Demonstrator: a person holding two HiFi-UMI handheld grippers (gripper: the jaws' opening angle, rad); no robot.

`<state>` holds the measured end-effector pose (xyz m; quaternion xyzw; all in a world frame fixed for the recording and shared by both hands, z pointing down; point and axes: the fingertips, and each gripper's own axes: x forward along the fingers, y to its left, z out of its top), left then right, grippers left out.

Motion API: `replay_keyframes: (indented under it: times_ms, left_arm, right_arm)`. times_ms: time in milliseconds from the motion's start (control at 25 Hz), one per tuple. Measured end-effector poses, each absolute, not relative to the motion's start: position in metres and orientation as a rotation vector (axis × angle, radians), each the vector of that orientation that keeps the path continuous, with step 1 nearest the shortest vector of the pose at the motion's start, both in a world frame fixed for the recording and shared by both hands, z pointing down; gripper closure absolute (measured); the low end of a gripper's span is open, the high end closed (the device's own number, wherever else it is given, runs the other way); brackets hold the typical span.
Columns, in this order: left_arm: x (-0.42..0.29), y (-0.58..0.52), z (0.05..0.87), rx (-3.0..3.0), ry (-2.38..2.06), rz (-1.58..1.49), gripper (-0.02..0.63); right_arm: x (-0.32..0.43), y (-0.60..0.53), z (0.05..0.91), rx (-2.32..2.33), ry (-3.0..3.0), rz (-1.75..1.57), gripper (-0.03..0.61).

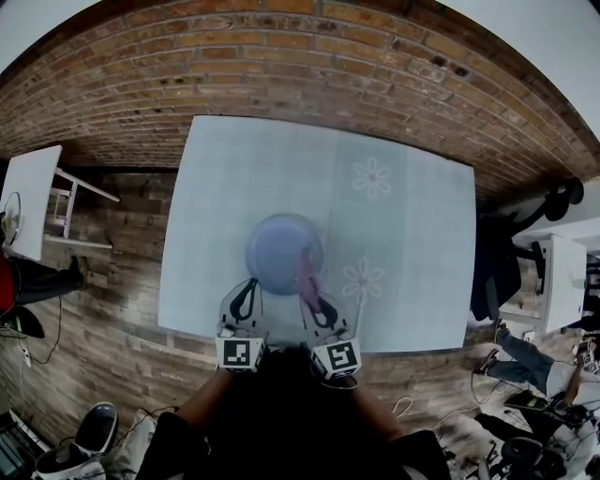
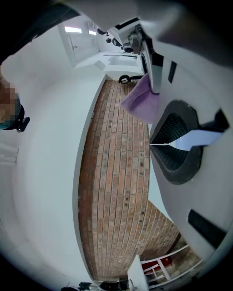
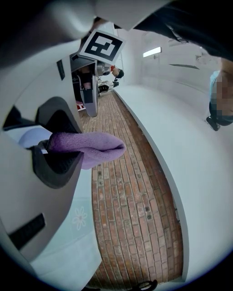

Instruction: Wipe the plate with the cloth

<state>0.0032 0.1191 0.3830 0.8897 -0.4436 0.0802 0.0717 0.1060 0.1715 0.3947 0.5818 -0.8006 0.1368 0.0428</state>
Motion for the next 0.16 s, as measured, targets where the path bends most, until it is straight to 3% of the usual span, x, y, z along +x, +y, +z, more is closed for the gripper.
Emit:
replay_keyframes:
  times_ms: [160]
  left_arm:
    - [0.0089, 0.1173, 0.3738, 2.651, -1.350, 0.201, 0.574]
  right_arm:
    - [0.1090, 0.1734, 0.3941, 1.768, -2.457, 0.410, 0.500]
